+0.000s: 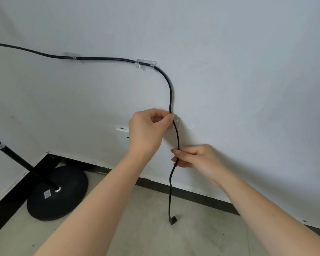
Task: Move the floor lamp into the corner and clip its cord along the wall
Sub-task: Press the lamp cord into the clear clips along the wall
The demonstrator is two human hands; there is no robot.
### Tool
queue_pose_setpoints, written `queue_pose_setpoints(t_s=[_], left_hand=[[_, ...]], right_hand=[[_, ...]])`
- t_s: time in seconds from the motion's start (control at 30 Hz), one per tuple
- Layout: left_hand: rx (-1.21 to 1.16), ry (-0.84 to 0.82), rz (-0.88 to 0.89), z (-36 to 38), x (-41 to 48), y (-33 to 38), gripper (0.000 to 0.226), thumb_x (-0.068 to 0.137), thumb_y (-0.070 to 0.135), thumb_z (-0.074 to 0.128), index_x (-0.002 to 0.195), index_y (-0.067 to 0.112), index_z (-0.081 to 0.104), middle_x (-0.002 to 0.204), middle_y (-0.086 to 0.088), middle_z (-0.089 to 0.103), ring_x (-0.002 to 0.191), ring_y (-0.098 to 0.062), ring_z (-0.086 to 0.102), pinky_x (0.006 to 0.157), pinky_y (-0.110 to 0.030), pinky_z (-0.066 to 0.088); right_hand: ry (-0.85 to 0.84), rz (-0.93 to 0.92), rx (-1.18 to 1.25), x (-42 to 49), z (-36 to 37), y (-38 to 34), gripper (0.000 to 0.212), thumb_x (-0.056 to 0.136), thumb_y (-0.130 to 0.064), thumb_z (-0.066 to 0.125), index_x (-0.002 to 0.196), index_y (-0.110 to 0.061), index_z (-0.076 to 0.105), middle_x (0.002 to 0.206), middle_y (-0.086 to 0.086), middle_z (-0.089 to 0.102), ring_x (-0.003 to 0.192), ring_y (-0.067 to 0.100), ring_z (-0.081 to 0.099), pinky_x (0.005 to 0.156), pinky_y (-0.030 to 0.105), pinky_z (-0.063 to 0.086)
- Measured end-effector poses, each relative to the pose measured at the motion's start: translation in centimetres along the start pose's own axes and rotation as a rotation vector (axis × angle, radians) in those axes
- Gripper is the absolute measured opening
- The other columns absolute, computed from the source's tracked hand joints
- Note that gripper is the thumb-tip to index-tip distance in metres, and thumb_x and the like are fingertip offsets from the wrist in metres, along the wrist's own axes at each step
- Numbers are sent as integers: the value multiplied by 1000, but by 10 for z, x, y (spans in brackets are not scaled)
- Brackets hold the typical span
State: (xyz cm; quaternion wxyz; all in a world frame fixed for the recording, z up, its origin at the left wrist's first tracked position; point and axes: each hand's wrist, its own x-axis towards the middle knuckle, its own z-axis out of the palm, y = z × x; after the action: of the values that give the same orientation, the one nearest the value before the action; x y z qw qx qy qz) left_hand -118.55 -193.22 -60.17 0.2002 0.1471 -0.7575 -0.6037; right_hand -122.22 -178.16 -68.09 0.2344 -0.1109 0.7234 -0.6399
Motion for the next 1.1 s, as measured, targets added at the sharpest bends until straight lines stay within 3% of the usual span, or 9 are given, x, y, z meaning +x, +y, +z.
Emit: queue_pose_setpoints(t_s=[0.2, 0.33, 0.5, 0.7, 0.8, 0.93, 1.0, 1.1], left_hand=[[-171, -4, 41, 7, 3, -15, 7, 73, 23, 73, 70, 17, 75, 69, -2, 75, 72, -20, 71, 69, -27, 59], [-188, -43, 50, 6, 4, -20, 6, 76, 26, 74, 71, 23, 75, 67, 4, 73, 69, -12, 68, 67, -24, 58], [-195, -135, 83, -6, 5, -30, 6, 81, 25, 70, 80, 26, 75, 68, 12, 70, 69, -5, 63, 67, -24, 56], [-145, -211, -42, -28, 6, -61, 12, 84, 21, 65, 87, 26, 75, 83, 3, 73, 75, -7, 65, 68, -23, 55], [57, -362, -198, -38, 4, -84, 15, 85, 17, 60, 89, 23, 74, 89, 2, 74, 71, -7, 66, 64, -18, 54], [334, -783, -385, -50, -6, -120, 40, 75, 8, 62, 110, 28, 67, 93, 0, 70, 75, -9, 64, 63, -17, 53], [375, -914, -446, -51, -12, -132, 51, 73, 9, 65, 118, 34, 62, 89, -3, 67, 72, -10, 64, 65, -19, 54], [234, -935, -541, -49, -19, -147, 51, 79, 13, 63, 124, 35, 56, 93, -3, 74, 75, -11, 71, 69, -26, 57]], right_hand=[[99, -104, -36, 0, -3, 4, 11, 82, -25, 72, 81, -18, 80, 74, 2, 77, 69, 17, 71, 77, 32, 61], [227, -108, -85, -1, 2, 3, 17, 85, -22, 69, 73, -13, 78, 64, -3, 75, 57, 11, 66, 74, 33, 59], [236, -77, -149, 6, 22, -4, 28, 86, -25, 67, 77, 0, 77, 72, 7, 74, 55, 16, 63, 75, 37, 58], [272, -82, -116, 10, 37, -4, 21, 87, -25, 66, 79, -9, 77, 73, 4, 74, 51, 11, 59, 60, 21, 55], [274, -78, -90, 7, 39, -4, 18, 87, -27, 66, 77, -15, 77, 72, 0, 75, 55, 10, 60, 62, 21, 55], [277, -55, -57, 6, 45, -5, 18, 87, -30, 67, 81, -16, 77, 77, 1, 77, 60, 11, 62, 71, 29, 57], [280, -51, -47, 6, 48, -5, 16, 86, -31, 67, 82, -19, 76, 77, 1, 77, 61, 11, 62, 71, 28, 57], [303, -58, -19, 7, 53, -4, 15, 87, -31, 66, 80, -21, 75, 74, -1, 77, 60, 10, 62, 69, 25, 56]])
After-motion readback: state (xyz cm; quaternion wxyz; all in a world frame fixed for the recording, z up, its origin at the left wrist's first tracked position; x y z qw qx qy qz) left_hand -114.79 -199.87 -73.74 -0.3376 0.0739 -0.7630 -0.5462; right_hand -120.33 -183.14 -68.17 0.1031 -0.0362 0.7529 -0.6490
